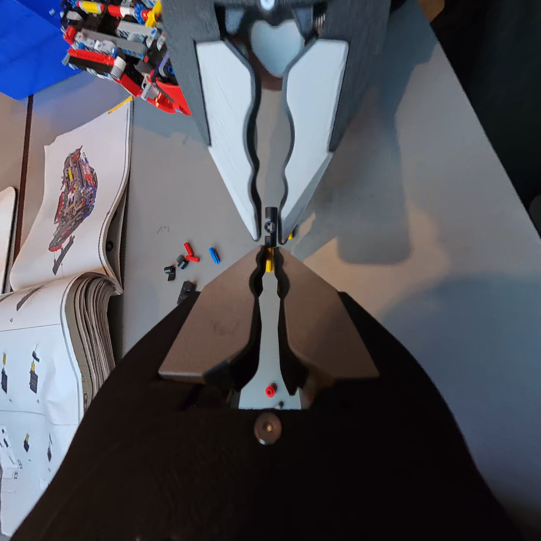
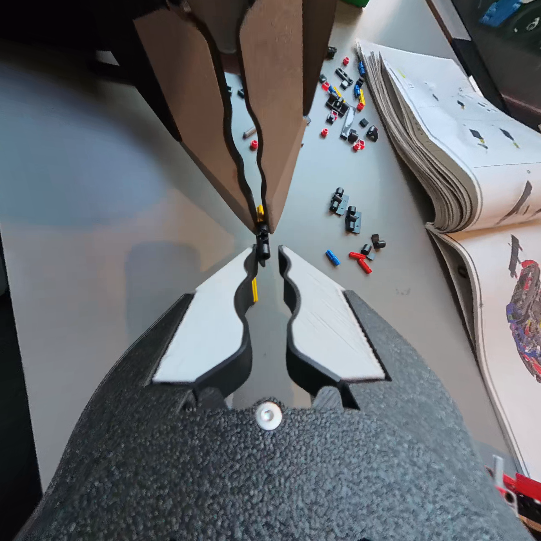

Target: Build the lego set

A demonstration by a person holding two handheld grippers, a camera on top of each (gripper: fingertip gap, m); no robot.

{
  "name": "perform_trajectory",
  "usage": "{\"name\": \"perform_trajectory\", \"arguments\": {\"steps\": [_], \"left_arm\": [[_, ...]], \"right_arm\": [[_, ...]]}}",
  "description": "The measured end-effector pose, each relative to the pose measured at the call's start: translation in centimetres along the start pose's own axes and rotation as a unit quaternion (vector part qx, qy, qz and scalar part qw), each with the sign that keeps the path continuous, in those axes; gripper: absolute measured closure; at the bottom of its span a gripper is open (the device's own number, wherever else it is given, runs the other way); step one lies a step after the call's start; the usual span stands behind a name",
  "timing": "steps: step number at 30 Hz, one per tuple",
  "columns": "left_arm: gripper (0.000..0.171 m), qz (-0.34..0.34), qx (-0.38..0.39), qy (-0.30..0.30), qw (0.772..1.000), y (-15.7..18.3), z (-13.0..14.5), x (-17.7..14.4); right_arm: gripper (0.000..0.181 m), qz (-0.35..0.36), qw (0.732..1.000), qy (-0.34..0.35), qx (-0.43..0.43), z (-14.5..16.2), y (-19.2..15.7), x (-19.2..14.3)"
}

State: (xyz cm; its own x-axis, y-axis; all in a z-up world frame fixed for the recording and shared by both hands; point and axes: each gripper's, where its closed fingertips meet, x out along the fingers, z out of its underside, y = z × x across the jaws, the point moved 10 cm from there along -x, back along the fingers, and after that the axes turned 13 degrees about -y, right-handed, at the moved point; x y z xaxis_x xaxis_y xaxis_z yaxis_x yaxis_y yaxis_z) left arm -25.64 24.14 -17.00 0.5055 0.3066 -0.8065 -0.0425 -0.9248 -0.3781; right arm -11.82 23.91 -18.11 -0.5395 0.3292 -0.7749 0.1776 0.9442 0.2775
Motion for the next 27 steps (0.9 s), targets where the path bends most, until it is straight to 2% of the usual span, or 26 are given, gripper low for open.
{"name": "perform_trajectory", "arguments": {"steps": [3, 10, 16, 24, 27], "left_arm": [[0.17, 0.007, -0.004, -0.003, 1.0, 0.1, -0.1, 0.3], [0.17, 0.002, -0.011, -0.002, 1.0, 0.0, -0.2, 0.4], [0.17, 0.023, -0.033, -0.02, 0.999, 0.1, 0.0, 1.2], [0.17, 0.056, -0.122, 0.088, 0.987, -0.5, -0.6, -1.0], [0.171, 0.058, -0.136, 0.084, 0.985, -0.5, -0.5, -1.1]], "right_arm": [[0.173, 0.002, 1.0, 0.006, -0.028, -0.2, -0.3, -0.6], [0.174, 0.006, 0.999, 0.017, -0.045, -0.1, -0.1, -0.6], [0.174, 0.012, 0.997, -0.001, -0.078, 0.1, -0.4, 0.2], [0.174, 0.017, 0.997, 0.053, -0.048, -0.1, 0.0, -3.0], [0.174, 0.016, 0.998, 0.061, -0.015, 0.7, 0.2, -3.4]]}}
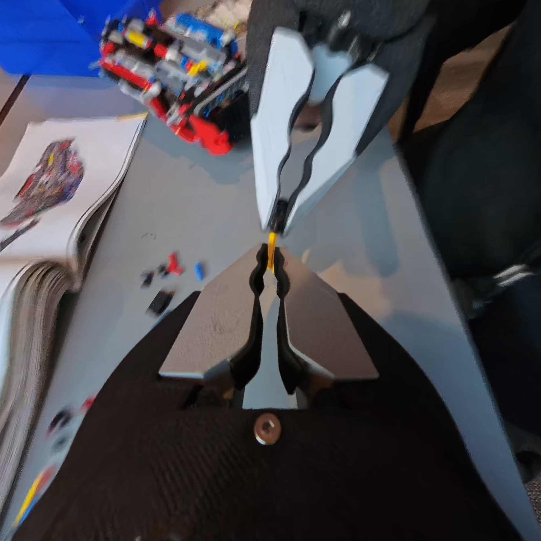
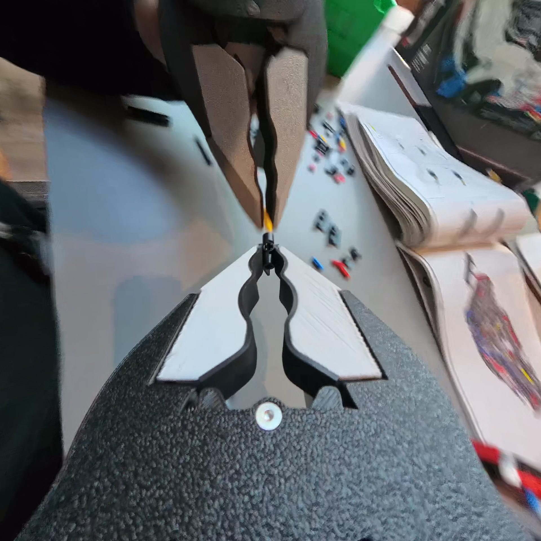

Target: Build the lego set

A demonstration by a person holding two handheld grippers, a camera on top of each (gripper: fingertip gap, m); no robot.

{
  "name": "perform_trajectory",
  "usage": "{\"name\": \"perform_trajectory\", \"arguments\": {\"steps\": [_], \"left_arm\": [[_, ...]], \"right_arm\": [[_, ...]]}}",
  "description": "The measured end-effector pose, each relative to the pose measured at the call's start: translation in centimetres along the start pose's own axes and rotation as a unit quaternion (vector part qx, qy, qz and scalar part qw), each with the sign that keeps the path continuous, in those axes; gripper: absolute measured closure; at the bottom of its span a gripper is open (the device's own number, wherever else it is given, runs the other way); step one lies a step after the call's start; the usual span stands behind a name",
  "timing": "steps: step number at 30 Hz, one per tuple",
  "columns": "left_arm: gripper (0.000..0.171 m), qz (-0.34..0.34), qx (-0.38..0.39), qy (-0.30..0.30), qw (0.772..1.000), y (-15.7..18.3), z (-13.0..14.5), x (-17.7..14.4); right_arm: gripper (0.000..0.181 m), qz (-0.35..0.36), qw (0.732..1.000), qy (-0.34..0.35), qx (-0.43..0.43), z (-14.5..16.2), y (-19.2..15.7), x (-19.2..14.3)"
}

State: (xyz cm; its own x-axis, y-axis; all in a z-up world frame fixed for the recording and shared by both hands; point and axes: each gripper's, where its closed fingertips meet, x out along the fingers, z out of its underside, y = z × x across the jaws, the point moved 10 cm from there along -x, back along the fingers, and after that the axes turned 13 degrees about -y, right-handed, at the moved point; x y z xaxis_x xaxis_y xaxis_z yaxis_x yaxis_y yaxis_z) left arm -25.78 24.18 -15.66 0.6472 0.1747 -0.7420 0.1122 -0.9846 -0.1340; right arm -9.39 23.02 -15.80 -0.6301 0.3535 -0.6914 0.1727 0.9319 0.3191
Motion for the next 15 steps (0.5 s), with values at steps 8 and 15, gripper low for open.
{"name": "perform_trajectory", "arguments": {"steps": [8, 15], "left_arm": [[0.17, 0.001, 0.025, -0.056, 0.998, 0.0, 1.5, 1.1], [0.169, 0.024, -0.001, -0.117, 0.993, -0.1, 2.9, 1.8]], "right_arm": [[0.175, -0.022, 0.995, 0.048, 0.085, 1.1, 1.6, -2.3], [0.174, -0.052, 0.996, -0.025, 0.069, 0.5, 0.6, 1.2]]}}
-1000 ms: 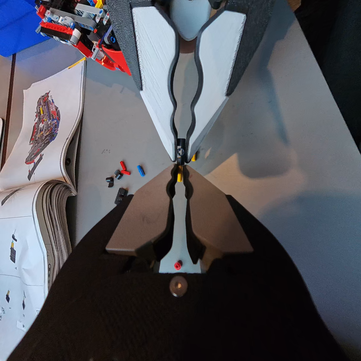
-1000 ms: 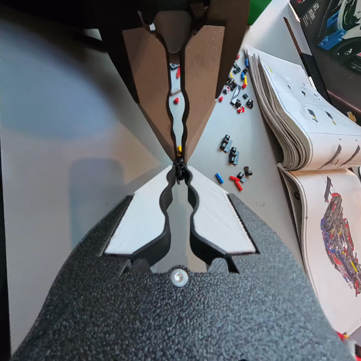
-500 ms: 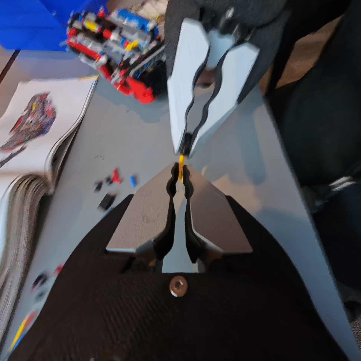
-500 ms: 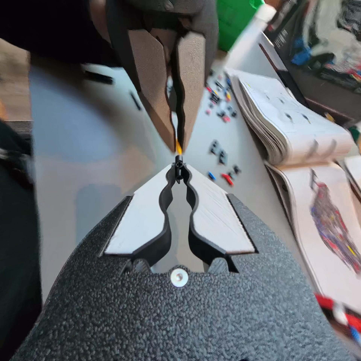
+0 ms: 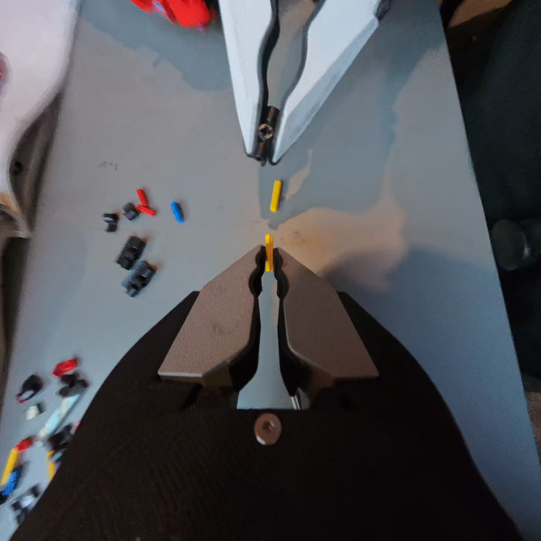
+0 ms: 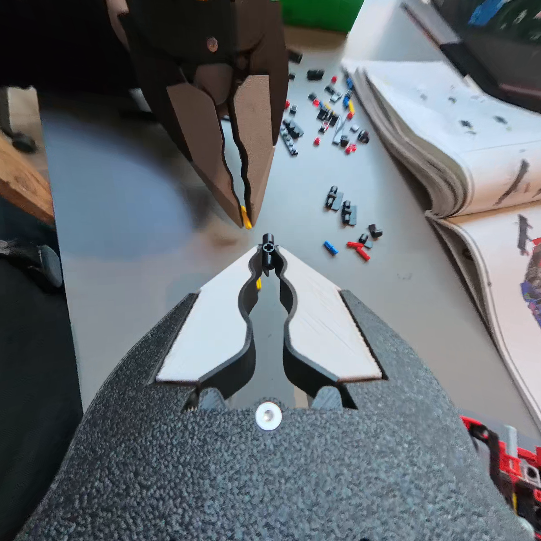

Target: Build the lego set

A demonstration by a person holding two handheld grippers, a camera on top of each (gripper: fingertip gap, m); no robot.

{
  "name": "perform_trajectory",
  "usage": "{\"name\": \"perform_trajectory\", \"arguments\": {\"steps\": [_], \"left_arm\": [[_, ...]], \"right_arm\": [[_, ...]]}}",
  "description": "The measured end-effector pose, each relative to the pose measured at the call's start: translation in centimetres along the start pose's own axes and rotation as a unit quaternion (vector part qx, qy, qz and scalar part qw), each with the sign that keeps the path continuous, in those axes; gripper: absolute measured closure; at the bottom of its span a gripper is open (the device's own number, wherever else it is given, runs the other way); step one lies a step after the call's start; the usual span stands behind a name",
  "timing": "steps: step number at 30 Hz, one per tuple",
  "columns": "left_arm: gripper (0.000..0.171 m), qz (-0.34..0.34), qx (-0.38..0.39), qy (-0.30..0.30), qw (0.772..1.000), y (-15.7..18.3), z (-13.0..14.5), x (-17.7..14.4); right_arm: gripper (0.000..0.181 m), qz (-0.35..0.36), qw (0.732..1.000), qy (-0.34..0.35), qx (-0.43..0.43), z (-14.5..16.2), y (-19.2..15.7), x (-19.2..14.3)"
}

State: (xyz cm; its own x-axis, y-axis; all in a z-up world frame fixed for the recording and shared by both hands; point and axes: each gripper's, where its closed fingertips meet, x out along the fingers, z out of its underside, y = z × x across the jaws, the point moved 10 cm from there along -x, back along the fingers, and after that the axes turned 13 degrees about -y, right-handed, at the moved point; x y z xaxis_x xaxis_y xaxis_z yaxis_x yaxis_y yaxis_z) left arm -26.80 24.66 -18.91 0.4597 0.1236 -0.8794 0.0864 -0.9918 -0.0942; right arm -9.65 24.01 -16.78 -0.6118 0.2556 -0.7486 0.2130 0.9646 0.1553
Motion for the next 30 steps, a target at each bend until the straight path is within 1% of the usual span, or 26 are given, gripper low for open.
{"name": "perform_trajectory", "arguments": {"steps": [1, 2, 3, 4, 6, 9, 11, 12, 14, 17, 19, 21, 26, 30], "left_arm": [[0.169, 0.021, -0.008, -0.021, 1.0, 0.0, 0.3, 0.4], [0.167, 0.025, -0.021, -0.019, 0.999, -0.1, 0.4, 0.4], [0.156, 0.037, -0.025, -0.018, 0.999, -0.1, 0.3, 0.4], [0.15, 0.04, -0.026, -0.025, 0.999, 0.0, 0.4, 0.4], [0.144, 0.029, -0.024, -0.024, 0.999, -0.1, 0.5, 0.3], [0.146, 0.013, -0.021, -0.019, 1.0, -0.4, 0.7, 0.0], [0.155, 0.005, -0.01, 0.011, 1.0, -0.3, 0.5, -0.4], [0.159, 0.007, -0.007, 0.028, 1.0, -0.2, 0.3, -0.7], [0.157, 0.026, -0.009, 0.048, 0.998, -0.1, 0.0, -0.9], [0.155, 0.041, -0.01, 0.061, 0.997, 0.1, -0.4, -0.9], [0.16, 0.051, -0.008, 0.073, 0.996, 0.3, -0.6, -0.8], [0.166, 0.054, -0.002, 0.077, 0.996, 0.4, -0.7, -0.7], [0.165, 0.062, -0.008, 0.08, 0.995, 0.3, -0.7, -0.7], [0.164, 0.067, -0.016, 0.084, 0.994, 0.2, -0.7, -0.7]], "right_arm": [[0.174, -0.007, 1.0, -0.014, -0.002, -0.1, -0.2, 0.4], [0.174, -0.017, 1.0, -0.024, 0.0, -0.2, -0.4, 0.8], [0.174, -0.02, 0.999, -0.025, 0.001, -0.4, -0.6, 1.1], [0.174, -0.022, 0.999, -0.025, 0.002, -0.5, -0.6, 1.4], [0.174, -0.026, 0.999, -0.03, 0.005, -0.7, -0.7, 2.0], [0.174, -0.043, 0.999, -0.03, 0.011, -0.7, -0.9, 2.4], [0.174, -0.052, 0.998, -0.031, 0.019, -0.5, -0.9, 2.6], [0.174, -0.057, 0.998, -0.031, 0.024, -0.4, -0.8, 2.6], [0.174, -0.067, 0.997, -0.023, 0.026, -0.3, -0.9, 2.6], [0.174, -0.067, 0.998, -0.011, 0.019, -0.3, -0.9, 2.4], [0.174, -0.059, 0.998, 0.001, 0.001, -0.4, -1.1, 2.3], [0.174, -0.052, 0.998, 0.005, -0.02, -0.4, -1.3, 2.3], [0.174, -0.037, 0.998, 0.01, -0.05, -0.2, -1.6, 2.3], [0.174, -0.034, 0.998, 0.012, -0.057, -0.3, -1.8, 2.5]]}}
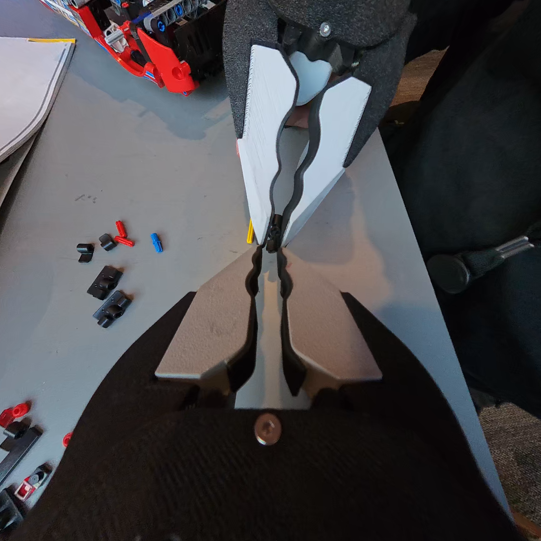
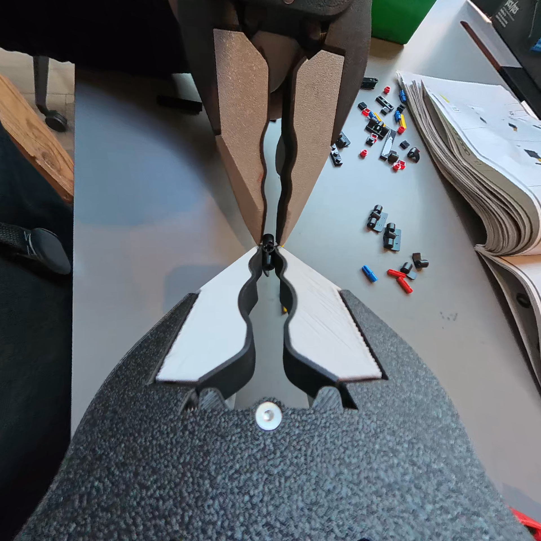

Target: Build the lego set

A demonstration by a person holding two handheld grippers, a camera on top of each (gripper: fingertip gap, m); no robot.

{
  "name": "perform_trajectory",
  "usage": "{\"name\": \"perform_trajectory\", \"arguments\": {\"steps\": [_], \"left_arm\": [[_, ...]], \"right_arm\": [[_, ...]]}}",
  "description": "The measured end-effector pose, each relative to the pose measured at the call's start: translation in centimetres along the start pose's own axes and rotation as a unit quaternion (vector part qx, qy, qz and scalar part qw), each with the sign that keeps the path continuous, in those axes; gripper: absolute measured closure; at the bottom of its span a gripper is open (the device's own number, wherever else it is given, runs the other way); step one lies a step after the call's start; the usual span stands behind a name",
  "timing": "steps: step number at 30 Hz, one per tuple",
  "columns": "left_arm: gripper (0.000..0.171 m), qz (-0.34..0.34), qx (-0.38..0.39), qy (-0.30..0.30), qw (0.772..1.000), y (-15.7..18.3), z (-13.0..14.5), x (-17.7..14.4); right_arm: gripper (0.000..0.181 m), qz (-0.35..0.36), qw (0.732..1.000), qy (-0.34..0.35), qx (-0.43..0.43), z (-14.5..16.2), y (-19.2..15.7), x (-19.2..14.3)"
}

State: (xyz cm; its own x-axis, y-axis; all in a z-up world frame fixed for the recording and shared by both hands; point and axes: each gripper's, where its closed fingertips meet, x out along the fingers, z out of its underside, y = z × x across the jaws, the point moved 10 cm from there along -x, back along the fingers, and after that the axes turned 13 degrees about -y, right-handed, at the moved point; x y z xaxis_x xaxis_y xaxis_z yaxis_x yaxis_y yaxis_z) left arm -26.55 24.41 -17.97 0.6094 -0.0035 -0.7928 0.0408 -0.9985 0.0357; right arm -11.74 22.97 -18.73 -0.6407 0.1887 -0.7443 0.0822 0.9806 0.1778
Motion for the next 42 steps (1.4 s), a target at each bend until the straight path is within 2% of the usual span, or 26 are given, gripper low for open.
{"name": "perform_trajectory", "arguments": {"steps": [16, 22, 24, 27, 30, 32, 34, 37, 40, 42], "left_arm": [[0.168, 0.005, -0.008, -0.005, 1.0, -0.2, 0.4, -0.5], [0.167, 0.006, 0.0, -0.009, 1.0, 0.2, 0.2, 0.2], [0.167, 0.019, -0.003, -0.009, 1.0, 0.3, 0.2, 0.1], [0.167, 0.061, -0.049, -0.02, 0.997, 0.0, 0.5, 0.1], [0.167, 0.183, -0.155, -0.035, 0.97, -0.3, 1.0, 0.6], [0.167, 0.215, -0.196, -0.022, 0.957, -0.6, 1.0, 0.8], [0.167, 0.221, -0.188, -0.016, 0.957, -0.5, 0.9, 0.7], [0.167, 0.203, -0.181, -0.037, 0.962, -0.3, 0.8, 1.0], [0.167, 0.209, -0.168, -0.054, 0.962, 0.1, 0.6, 1.5], [0.167, 0.196, -0.171, -0.068, 0.963, 0.0, 0.8, 2.0]], "right_arm": [[0.174, -0.004, 1.0, 0.005, 0.018, 0.1, 0.2, -0.6], [0.174, -0.065, 0.994, 0.027, 0.081, 0.4, 0.5, -0.4], [0.173, -0.08, 0.992, 0.025, 0.097, 0.6, 0.6, -0.4], [0.169, -0.056, 0.995, 0.006, 0.087, 1.0, 0.6, -0.8], [0.17, -0.016, 0.997, -0.027, 0.068, 1.3, 0.6, -1.1], [0.17, -0.029, 0.998, -0.015, 0.055, 1.1, 0.2, -1.4], [0.169, -0.046, 0.998, 0.002, 0.051, 0.9, -0.2, -1.6], [0.162, -0.067, 0.996, 0.014, 0.05, 0.8, -0.7, -1.3], [0.175, -0.07, 0.997, 0.007, 0.024, 0.6, -1.4, -0.7], [0.175, -0.073, 0.997, -0.029, 0.026, 0.8, -1.6, 0.0]]}}
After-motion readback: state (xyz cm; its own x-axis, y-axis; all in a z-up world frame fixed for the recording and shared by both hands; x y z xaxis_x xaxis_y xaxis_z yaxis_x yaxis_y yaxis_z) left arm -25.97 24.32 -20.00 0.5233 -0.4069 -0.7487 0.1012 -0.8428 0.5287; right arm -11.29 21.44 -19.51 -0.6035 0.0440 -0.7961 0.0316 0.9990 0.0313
